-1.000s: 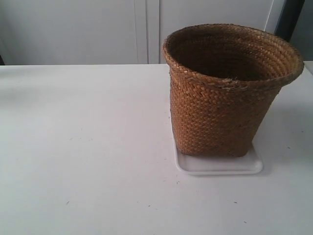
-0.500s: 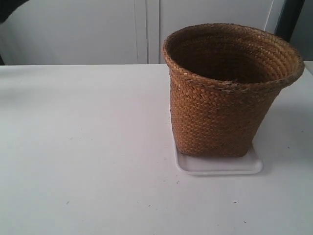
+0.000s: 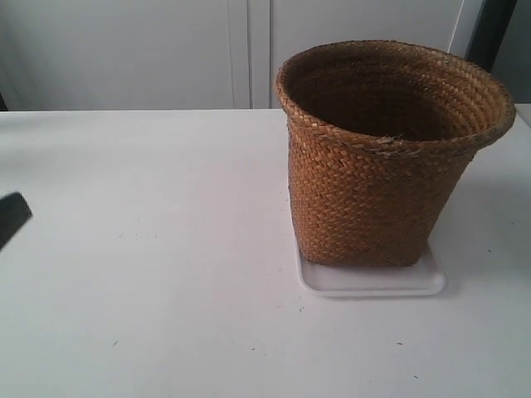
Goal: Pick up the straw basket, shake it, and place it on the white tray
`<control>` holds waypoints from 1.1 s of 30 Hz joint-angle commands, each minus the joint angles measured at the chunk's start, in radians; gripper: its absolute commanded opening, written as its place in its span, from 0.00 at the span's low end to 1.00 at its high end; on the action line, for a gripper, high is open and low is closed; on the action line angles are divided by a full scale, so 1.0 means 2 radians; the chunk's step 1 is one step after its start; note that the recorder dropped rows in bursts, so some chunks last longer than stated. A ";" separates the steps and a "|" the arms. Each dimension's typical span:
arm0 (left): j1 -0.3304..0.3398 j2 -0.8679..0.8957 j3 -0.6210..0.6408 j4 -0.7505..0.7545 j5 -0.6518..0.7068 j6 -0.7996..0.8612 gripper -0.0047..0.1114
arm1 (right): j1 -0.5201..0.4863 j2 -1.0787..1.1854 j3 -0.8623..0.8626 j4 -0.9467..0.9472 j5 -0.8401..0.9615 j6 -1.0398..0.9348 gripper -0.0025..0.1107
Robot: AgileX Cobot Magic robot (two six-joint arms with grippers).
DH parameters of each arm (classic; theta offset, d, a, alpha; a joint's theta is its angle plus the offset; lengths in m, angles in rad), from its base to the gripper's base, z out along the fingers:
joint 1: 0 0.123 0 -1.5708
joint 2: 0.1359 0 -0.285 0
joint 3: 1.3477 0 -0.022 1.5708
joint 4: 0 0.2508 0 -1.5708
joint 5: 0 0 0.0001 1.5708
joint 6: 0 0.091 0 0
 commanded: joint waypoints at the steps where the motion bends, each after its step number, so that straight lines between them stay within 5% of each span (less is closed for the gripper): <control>1: 0.000 -0.007 0.050 -0.018 0.001 0.020 0.65 | -0.003 -0.002 0.002 0.001 -0.002 -0.004 0.37; 17: 0.000 -0.007 0.085 -0.068 0.020 -0.043 0.65 | -0.003 -0.002 0.002 0.001 -0.004 -0.004 0.37; 22: 0.008 -0.007 0.102 -0.139 0.095 -0.061 0.65 | -0.003 -0.002 0.002 0.001 -0.005 -0.004 0.37; 27: 0.096 -0.077 0.131 -0.175 0.143 -0.060 0.65 | -0.003 -0.002 0.002 0.001 -0.014 -0.004 0.37; 33: 0.286 -0.191 0.131 -0.176 0.311 -0.059 0.65 | -0.003 -0.002 0.002 0.001 -0.024 -0.004 0.37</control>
